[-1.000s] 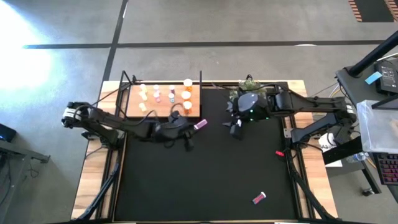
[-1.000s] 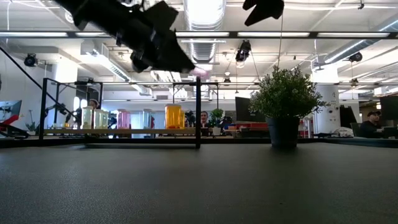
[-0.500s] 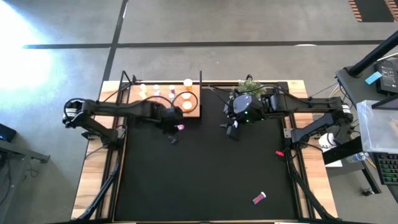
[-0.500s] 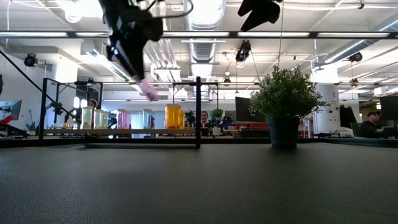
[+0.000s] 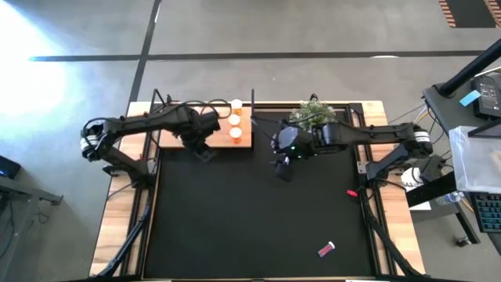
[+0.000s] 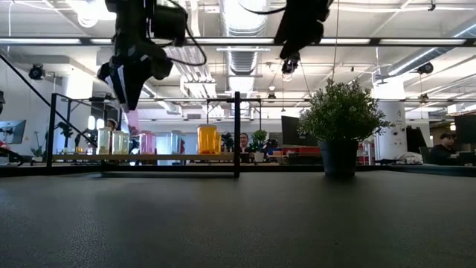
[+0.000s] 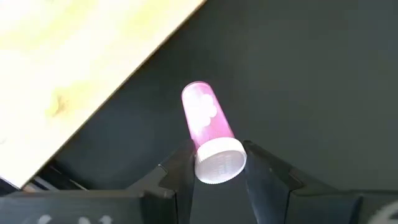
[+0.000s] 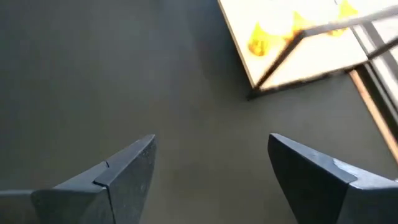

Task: Pick and place medicine bottles onto shelf by color
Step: Put the pink medicine bottle on the shelf aligned with the other pink medicine bottles

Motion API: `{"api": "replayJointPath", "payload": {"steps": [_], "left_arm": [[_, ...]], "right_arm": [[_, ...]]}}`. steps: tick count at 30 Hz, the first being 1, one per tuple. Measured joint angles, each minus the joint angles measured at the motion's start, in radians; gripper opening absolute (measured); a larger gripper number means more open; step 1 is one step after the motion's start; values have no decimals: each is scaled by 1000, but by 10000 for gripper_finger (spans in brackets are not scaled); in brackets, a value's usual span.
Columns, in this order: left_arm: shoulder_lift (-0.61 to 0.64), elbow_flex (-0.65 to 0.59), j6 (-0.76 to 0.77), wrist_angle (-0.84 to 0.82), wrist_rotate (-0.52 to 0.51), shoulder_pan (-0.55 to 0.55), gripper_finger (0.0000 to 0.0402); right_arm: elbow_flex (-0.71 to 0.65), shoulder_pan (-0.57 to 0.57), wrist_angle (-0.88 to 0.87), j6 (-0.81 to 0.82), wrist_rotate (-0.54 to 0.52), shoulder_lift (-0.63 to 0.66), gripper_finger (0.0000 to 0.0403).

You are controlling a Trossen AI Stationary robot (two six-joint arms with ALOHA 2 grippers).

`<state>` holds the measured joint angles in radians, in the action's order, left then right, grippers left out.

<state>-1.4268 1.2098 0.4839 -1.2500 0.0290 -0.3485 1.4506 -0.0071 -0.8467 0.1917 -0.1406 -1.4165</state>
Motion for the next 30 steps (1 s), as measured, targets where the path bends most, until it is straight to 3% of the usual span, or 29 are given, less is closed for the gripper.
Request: {"api": "replayJointPath", "payload": {"steps": [5, 11, 30], "left_arm": [[-1, -2, -19, -49, 40, -84, 103], [-7, -2, -24, -53, 40, -154, 103], [-191, 82, -187, -71, 49, -282, 103]], "right_arm": [[4, 0, 147, 9, 11, -60, 302], [68, -2, 76, -62, 10, -67, 309], [39, -2, -64, -133, 9, 71, 309]]}}
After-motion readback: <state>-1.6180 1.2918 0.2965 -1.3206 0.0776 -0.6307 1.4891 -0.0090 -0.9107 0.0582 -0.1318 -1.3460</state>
